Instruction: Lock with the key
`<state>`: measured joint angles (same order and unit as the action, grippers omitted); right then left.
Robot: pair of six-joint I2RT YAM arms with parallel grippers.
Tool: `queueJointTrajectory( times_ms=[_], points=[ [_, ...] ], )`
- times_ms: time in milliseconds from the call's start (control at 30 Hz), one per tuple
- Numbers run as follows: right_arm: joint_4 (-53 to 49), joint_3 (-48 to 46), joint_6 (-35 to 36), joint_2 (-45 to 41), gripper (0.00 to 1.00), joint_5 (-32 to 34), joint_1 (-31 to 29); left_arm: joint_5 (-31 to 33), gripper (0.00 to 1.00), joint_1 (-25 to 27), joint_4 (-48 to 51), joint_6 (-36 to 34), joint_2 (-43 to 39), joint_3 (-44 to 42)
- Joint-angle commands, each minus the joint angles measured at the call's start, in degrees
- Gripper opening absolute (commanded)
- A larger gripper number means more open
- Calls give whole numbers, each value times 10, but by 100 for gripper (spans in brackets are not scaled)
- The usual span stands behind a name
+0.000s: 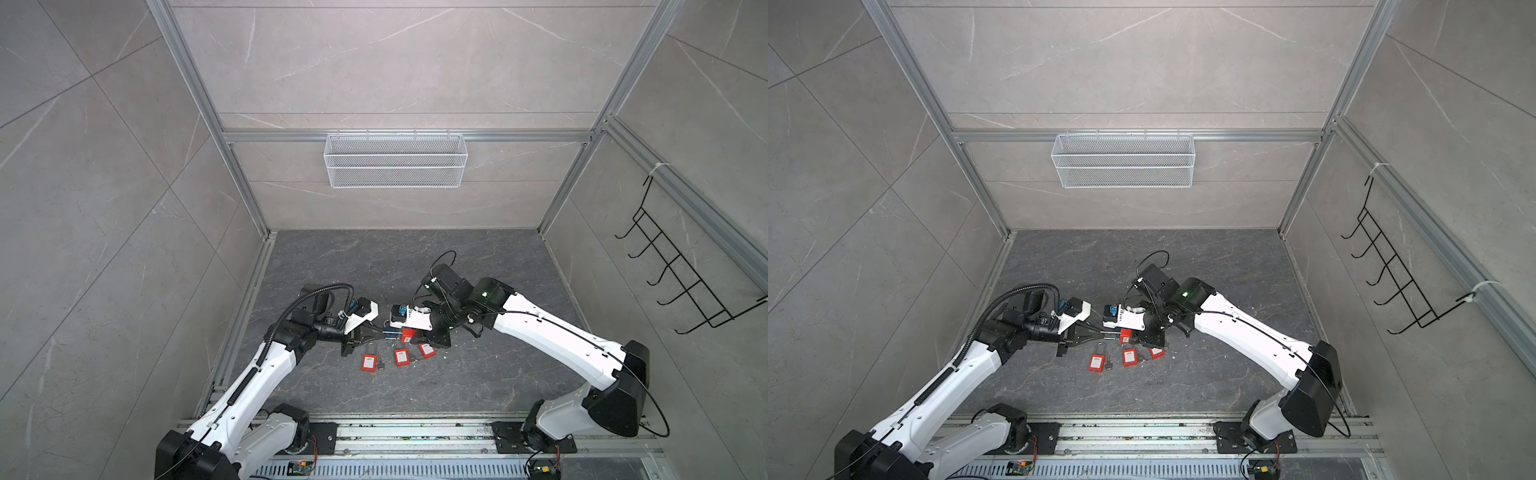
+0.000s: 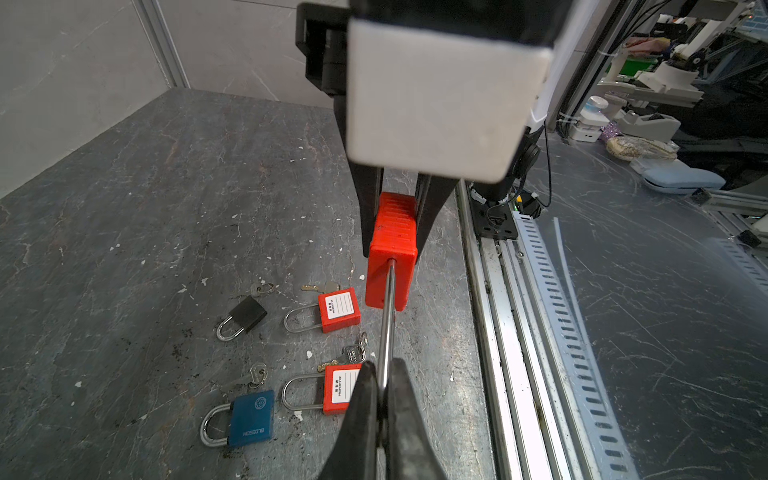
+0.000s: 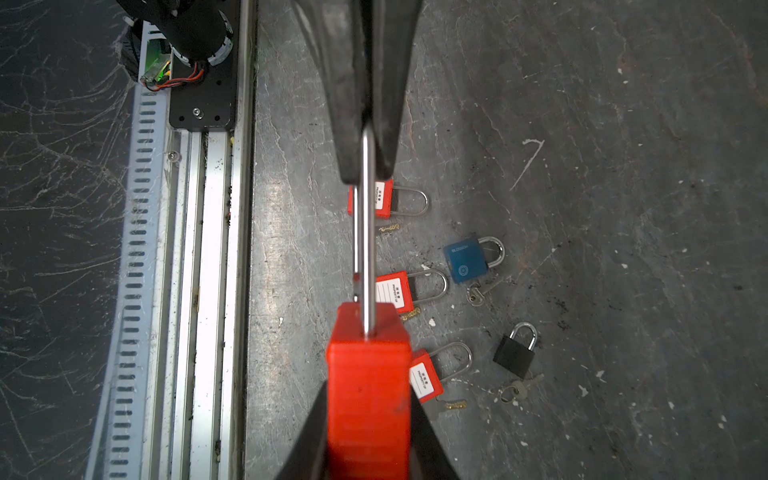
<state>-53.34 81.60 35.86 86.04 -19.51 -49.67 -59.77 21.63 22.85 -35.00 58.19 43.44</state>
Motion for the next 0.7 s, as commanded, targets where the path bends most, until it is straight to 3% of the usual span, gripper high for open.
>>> queueJointTrajectory(
  times_ms=[0,133,400,667],
  points=[
    [45,-2,-8,-11,14,-13,-13,-61,0,15,-53,29,1,-2],
    [73,-12,-11,-24,12,-25,-17,-50,0,25,-63,31,-1,-10],
    [36,21,-12,-16,11,-138,-17,22,0,70,-109,14,-38,-43],
    [12,49,0,9,11,-123,-14,73,0,110,-146,16,-62,-51]
  ],
)
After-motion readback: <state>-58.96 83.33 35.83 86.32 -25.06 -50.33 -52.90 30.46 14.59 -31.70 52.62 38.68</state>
